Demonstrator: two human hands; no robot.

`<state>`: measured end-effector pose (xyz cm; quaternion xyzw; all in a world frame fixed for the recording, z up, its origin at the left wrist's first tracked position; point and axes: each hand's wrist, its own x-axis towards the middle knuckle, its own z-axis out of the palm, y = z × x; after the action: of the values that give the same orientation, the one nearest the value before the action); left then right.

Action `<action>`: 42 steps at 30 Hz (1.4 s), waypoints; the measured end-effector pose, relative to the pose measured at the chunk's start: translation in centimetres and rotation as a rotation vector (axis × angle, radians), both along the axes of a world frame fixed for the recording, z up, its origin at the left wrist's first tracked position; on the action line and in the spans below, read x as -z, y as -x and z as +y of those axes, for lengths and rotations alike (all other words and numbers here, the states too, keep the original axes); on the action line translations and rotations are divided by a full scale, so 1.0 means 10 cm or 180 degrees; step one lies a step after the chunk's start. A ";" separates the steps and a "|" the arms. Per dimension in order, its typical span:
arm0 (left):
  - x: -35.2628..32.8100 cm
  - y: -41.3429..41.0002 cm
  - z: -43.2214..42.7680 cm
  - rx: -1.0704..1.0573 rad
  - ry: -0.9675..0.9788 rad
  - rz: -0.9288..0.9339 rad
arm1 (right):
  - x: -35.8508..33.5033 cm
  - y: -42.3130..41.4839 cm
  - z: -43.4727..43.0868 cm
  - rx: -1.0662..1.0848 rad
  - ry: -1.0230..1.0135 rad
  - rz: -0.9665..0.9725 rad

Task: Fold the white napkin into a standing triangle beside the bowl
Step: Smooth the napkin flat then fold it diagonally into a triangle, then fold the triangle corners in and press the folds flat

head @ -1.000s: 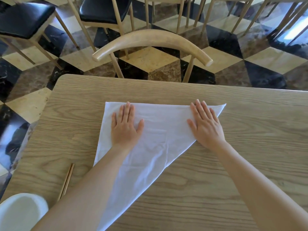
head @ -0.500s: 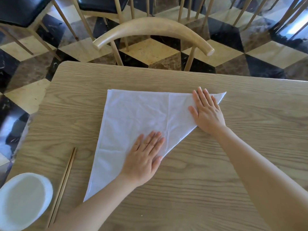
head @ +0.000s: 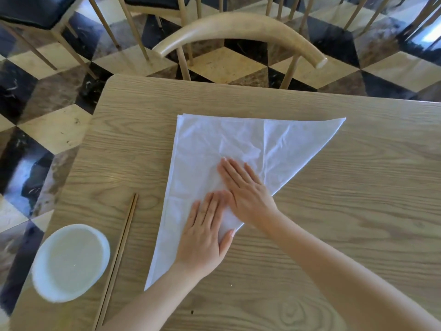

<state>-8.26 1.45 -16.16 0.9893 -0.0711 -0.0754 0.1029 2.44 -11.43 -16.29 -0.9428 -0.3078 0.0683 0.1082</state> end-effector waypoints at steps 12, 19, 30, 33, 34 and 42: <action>0.00 0.84 0.45 -0.0342 -0.0239 -0.0106 | 0.02 -0.34 -0.42 0.0371 0.0337 -0.0110; 0.00 1.10 0.57 -0.0386 -0.0280 -0.0077 | -0.05 -0.60 -0.80 0.0957 0.0352 0.0079; -0.11 1.08 0.45 0.0241 -0.0491 -0.0355 | -0.17 0.27 0.27 -0.0190 0.0007 0.0319; -0.12 1.06 0.48 0.0178 -0.0490 -0.0293 | -0.04 0.07 0.40 -0.0122 0.0019 0.0181; -0.12 1.06 0.50 0.0170 -0.0465 -0.0273 | -0.02 -0.07 0.39 0.0068 0.0001 0.0167; -0.08 1.03 0.48 -0.0175 -0.0029 -0.0318 | -0.27 -0.89 0.73 0.0624 -0.0377 -0.0314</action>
<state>-18.52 6.29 -15.35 0.9939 -0.0486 -0.0233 0.0967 11.33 -4.11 -13.56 -0.9625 -0.2226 -0.0074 0.1546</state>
